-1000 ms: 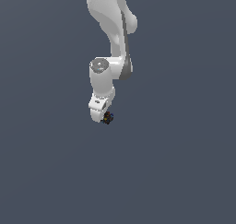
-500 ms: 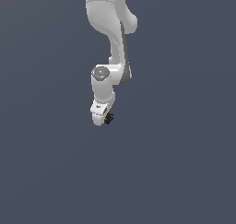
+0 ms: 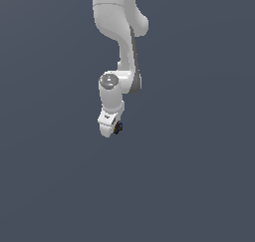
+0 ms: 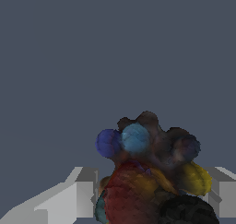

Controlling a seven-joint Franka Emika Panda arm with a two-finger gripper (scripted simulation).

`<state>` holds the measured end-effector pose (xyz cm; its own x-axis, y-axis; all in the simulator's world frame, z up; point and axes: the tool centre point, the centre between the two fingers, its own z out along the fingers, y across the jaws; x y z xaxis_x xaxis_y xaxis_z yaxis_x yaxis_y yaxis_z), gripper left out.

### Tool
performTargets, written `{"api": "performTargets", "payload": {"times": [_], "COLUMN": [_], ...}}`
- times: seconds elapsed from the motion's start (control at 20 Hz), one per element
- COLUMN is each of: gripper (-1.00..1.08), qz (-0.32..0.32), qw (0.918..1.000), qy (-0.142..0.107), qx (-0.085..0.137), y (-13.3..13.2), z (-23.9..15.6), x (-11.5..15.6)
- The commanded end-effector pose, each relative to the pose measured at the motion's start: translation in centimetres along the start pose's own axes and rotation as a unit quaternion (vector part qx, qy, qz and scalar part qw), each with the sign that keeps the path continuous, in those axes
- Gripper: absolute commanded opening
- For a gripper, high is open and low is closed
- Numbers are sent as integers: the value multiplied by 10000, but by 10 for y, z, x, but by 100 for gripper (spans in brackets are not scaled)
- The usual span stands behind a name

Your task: Pick up the object and move it to a goal position.

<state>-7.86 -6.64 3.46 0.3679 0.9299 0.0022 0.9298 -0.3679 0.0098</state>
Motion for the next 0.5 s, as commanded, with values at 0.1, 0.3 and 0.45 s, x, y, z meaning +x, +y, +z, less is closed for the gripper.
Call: {"api": "performTargets", "payload": {"times": [0.1,0.3,0.45], "gripper": [-100,-100,-100], "qz": [10,-3,-3], "qw": [10000,10000,10000], "qy": [-11,-2,-2], "qx": [50,5,5], "y": [-3,-1,-3], "z": [5,0,-3], "x": [-2,0,1]}}
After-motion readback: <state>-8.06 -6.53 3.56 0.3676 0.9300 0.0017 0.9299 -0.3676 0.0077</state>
